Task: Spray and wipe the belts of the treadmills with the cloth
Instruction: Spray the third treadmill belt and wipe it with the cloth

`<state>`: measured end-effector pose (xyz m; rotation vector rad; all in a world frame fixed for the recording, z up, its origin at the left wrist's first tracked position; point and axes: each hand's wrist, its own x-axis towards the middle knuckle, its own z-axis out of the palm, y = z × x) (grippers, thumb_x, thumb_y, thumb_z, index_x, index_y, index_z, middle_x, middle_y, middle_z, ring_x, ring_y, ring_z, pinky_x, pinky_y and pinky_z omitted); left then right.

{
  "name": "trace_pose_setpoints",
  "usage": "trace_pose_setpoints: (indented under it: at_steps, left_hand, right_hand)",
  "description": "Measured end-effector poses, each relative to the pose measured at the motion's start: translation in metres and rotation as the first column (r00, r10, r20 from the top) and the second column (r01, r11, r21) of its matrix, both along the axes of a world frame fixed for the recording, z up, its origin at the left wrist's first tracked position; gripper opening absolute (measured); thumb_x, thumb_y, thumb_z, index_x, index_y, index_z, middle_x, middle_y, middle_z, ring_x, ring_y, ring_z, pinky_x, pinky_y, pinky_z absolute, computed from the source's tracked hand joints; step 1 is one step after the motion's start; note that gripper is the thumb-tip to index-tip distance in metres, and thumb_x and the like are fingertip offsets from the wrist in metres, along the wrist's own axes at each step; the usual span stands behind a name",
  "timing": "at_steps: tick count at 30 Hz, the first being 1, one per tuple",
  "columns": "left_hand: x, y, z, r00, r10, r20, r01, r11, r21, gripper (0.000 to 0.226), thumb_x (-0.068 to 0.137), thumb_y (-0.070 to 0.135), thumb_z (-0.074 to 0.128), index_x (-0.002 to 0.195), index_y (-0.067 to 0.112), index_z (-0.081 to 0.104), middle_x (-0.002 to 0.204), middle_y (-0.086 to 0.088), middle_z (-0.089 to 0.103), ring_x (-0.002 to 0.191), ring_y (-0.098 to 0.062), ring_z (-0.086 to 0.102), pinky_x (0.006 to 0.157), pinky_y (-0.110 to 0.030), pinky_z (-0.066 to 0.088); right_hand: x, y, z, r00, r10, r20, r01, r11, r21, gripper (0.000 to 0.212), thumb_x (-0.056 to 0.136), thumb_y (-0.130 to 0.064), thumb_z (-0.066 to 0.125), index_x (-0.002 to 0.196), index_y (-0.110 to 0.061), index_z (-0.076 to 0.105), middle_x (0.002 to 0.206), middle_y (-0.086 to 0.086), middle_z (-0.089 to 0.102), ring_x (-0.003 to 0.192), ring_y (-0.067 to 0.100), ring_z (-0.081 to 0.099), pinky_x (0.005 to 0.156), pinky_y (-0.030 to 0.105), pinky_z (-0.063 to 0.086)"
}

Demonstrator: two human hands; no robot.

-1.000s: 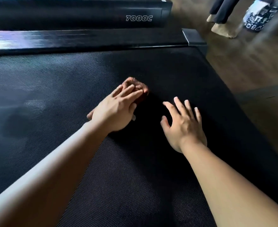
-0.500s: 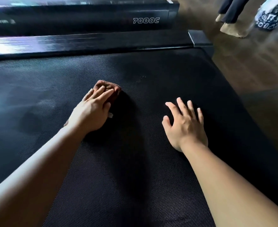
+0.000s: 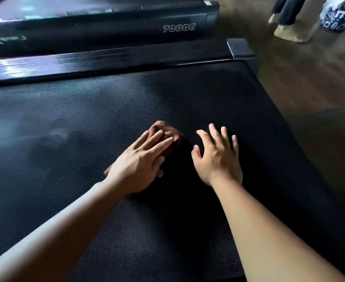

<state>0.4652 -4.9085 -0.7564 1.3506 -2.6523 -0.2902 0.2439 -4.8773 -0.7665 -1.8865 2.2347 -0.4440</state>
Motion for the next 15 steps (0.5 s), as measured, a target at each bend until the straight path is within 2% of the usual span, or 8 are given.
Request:
trace_pose_setpoints:
  at_steps: [2,5,8,11,13,15]
  left_hand:
    - [0.018,0.013,0.003,0.999,0.050,0.000,-0.050,0.999,-0.012,0.057,0.099,0.044,0.030,0.153,0.031,0.037,0.162,-0.004,0.029,0.153,-0.017,0.012,0.126,-0.034,0.014]
    - [0.034,0.013,0.008,0.988,0.154,-0.027,-0.155,0.987,-0.037,0.057,0.098,0.041,0.034,0.150,0.020,0.046,0.156,-0.009,0.040,0.147,-0.007,0.016,0.123,-0.019,0.004]
    - [0.036,-0.014,0.008,0.953,0.303,-0.001,-0.303,0.953,-0.016,0.057,0.098,0.038,0.037,0.154,0.022,0.038,0.161,-0.008,0.034,0.152,-0.018,0.020,0.125,-0.029,0.007]
    - [0.004,-0.039,0.018,0.879,0.476,-0.037,-0.474,0.879,0.045,0.056,0.103,0.032,0.040,0.157,0.023,0.029,0.167,-0.005,0.019,0.154,-0.023,0.011,0.125,-0.033,0.004]
    - [-0.032,-0.049,0.024,0.848,0.530,0.000,-0.529,0.847,0.047,0.056,0.104,0.025,0.042,0.158,0.017,0.027,0.168,-0.005,0.014,0.155,-0.026,0.007,0.123,-0.034,0.002]
    - [-0.069,-0.061,0.024,0.863,0.504,0.020,-0.505,0.862,0.043,0.060,0.102,0.031,0.043,0.158,0.017,0.026,0.167,-0.008,0.014,0.154,-0.029,0.007,0.125,-0.040,0.005]
  right_hand:
    - [-0.002,0.000,0.000,0.999,-0.003,0.047,0.005,0.999,-0.036,0.047,0.097,-0.041,0.044,0.143,-0.029,0.046,0.162,0.003,0.028,0.151,0.027,0.013,0.123,0.046,0.001]
    - [-0.009,-0.002,0.006,0.988,-0.027,0.151,0.036,0.998,-0.055,0.040,0.097,-0.036,0.050,0.134,-0.022,0.056,0.157,0.005,0.038,0.150,0.029,0.019,0.123,0.041,0.006]
    - [-0.027,-0.004,0.011,0.994,-0.019,0.106,0.021,0.999,-0.024,0.041,0.096,-0.037,0.050,0.134,-0.024,0.054,0.156,0.001,0.039,0.150,0.028,0.019,0.122,0.043,0.009]
    - [-0.063,-0.006,0.013,1.000,0.003,0.011,-0.003,1.000,-0.004,0.042,0.096,-0.038,0.049,0.137,-0.028,0.052,0.157,-0.001,0.037,0.150,0.027,0.018,0.122,0.045,0.008]
    - [-0.092,-0.010,0.014,0.999,-0.002,-0.038,0.002,1.000,-0.021,0.041,0.096,-0.035,0.048,0.136,-0.027,0.054,0.156,0.001,0.039,0.148,0.028,0.022,0.121,0.046,0.011]
    - [-0.120,-0.015,0.015,0.997,-0.033,-0.074,0.029,0.998,-0.052,0.039,0.096,-0.031,0.048,0.134,-0.026,0.056,0.154,0.002,0.041,0.145,0.030,0.027,0.119,0.048,0.016]
